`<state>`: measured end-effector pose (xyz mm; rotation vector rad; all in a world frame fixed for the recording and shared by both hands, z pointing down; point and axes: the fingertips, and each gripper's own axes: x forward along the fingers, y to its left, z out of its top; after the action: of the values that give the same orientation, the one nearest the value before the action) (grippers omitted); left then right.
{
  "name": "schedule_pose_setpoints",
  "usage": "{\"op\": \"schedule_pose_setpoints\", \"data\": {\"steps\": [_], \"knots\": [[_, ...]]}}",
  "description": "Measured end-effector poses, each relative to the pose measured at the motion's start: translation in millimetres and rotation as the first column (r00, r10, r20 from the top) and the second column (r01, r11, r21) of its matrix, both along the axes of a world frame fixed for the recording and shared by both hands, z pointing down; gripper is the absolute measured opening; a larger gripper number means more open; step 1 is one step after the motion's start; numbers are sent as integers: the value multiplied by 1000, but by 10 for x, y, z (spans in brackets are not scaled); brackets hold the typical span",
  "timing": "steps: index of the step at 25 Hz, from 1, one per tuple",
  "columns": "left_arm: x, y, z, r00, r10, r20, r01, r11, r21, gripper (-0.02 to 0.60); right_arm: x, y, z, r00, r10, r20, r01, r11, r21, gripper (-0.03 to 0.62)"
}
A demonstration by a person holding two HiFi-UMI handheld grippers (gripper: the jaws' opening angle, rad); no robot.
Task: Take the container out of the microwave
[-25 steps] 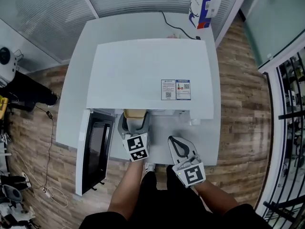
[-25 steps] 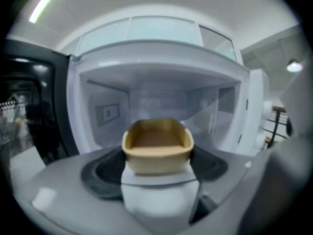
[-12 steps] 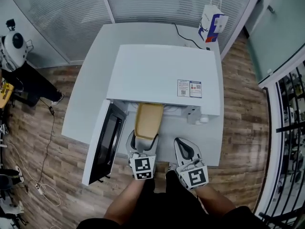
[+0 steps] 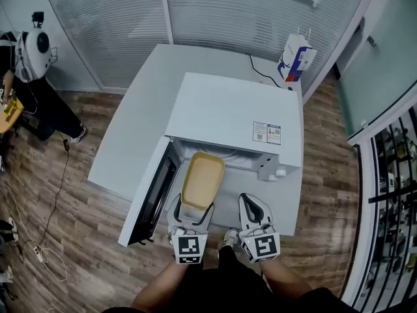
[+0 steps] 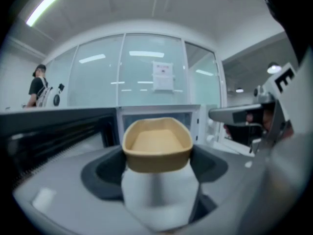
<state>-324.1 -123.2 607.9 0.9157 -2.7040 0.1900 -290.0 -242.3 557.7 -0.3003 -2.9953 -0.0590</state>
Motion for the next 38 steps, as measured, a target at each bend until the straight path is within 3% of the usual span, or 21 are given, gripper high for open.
{"op": "schedule_pose_setpoints", "data": {"steps": [8,17,26,38], "knots": [[-4,133,-676,997,-8,80,-1,995,102,414,-59,149,-403,996,-6,94,7,1000,-4,-2],[-264,23,-1168,985,-26,168,1,989,147,416,-197,113,-1133,964,-10,266,11,1000,-3,-2],[-434,-213,-1540,969,-18,246,-26,984,174,416,-218,-219,-1495,944,34,329,-47,998,30,-2],[-520,-307,-1714,961,-25,275,-29,981,192,416,-265,-372,-1636,936,60,347,-76,996,34,-2]]}}
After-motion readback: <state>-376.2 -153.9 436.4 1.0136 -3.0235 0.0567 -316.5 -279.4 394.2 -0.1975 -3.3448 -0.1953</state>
